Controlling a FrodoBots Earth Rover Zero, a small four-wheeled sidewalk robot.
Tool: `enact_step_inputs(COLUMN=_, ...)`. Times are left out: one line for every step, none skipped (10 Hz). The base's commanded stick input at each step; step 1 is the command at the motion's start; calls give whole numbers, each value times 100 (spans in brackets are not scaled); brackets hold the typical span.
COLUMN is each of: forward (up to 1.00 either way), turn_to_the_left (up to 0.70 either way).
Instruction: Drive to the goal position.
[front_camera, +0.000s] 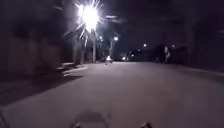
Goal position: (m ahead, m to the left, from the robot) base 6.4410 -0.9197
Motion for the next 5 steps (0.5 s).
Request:
enact_step_inputs(forward=50, turn_to_the_left=0)
enact_step_inputs(forward=50, turn_to_the_left=0)
enact_step_inputs(forward=50, turn_to_the_left=0)
enact_step_inputs(forward=50, turn_to_the_left=0)
enact_step_inputs(forward=50, turn_to_the_left=0)
